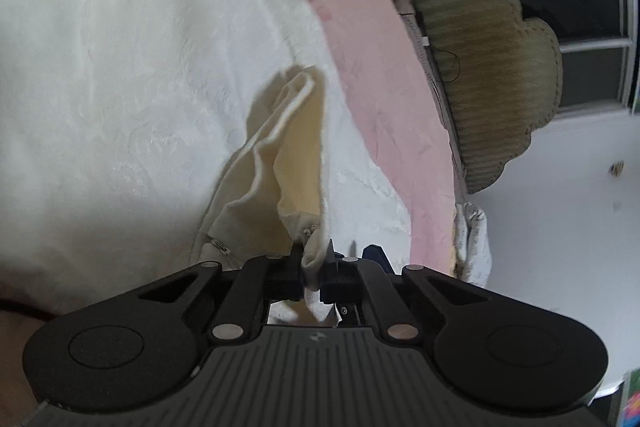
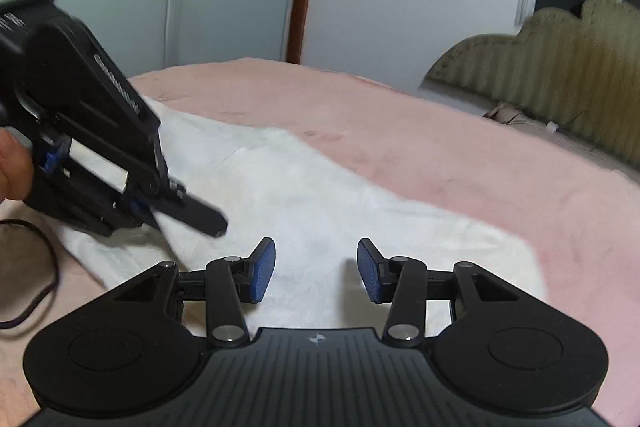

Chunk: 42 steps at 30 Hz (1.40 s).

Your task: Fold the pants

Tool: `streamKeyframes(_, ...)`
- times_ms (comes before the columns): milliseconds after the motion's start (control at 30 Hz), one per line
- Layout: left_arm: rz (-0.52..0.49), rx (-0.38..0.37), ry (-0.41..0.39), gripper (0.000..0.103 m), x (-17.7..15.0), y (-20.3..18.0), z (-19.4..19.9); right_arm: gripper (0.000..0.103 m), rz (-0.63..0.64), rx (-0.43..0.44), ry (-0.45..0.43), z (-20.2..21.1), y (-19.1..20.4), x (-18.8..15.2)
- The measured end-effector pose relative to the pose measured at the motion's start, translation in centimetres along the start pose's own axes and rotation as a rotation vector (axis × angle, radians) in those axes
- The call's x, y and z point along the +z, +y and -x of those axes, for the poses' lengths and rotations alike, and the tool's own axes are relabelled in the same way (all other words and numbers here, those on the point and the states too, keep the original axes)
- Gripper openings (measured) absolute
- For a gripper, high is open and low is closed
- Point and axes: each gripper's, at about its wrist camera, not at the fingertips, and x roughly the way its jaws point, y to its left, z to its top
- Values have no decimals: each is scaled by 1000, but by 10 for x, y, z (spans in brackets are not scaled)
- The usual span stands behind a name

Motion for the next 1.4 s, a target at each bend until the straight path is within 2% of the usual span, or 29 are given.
streamKeyframes(100, -83, 51, -39, 5, -11, -9, 12, 44, 65, 35, -47, 10, 15, -1)
streamKeyframes(167, -100, 84, -47, 5, -15, -6, 11, 47, 94, 39, -34, 9, 21, -3)
streamKeyframes(267, -111, 113, -49, 7, -19, 2, 4, 48, 52, 74, 16, 2, 15, -8)
streamKeyframes(333, -112, 102, -58, 8, -21, 9, 6, 49, 9, 93, 40, -1, 10, -9)
streamKeyframes(467, -160, 117, -67, 9, -23, 2, 7, 52, -28, 60, 5, 11, 6, -8)
streamKeyframes(567, -219, 151, -71, 9, -29, -5, 4, 59, -35, 57, 56, 5, 3, -14)
streamKeyframes(667, -265, 195, -80, 10, -32, -16, 11, 68, -84, 79, 70, -3, -8, -13)
streamKeyframes(733, -323, 234, -135, 13, -31, -26, 25, 69, -118, 99, 76, -5, -15, -14)
streamKeyframes(767, -359, 250, -175, 18, -29, -33, 32, 69, -123, 103, 76, -5, -16, -14)
streamKeyframes(833, -444, 312, -265, 16, -25, -53, 40, 71, -109, 99, 79, -5, -13, -14)
streamKeyframes(867, -494, 332, -286, 16, -22, -63, 39, 72, -97, 93, 78, -5, -11, -15)
streamKeyframes(933, -575, 337, -278, 17, -14, -80, 30, 72, -78, 83, 77, -8, -8, -15)
streamKeyframes(1000, -640, 347, -238, 20, -7, -94, 11, 73, -76, 83, 75, -8, -9, -16)
streamKeyframes(1067, -685, 404, -217, 23, -1, -101, -13, 73, -69, 86, 64, -8, -9, -15)
streamKeyframes(1167, -718, 576, -210, 23, 7, -96, -49, 73, -12, 119, 40, -3, 2, -15)
streamKeyframes(1233, -702, 674, -211, 32, 17, -80, -63, 73, 39, 94, 47, -5, 10, -14)
streamKeyframes(1333, -666, 671, -251, 33, 18, -75, -52, 73, 41, 98, 57, -7, 10, -15)
streamKeyframes(1400, -691, 688, -295, 34, 9, -79, -40, 74, 1, 123, 65, -9, 3, -15)
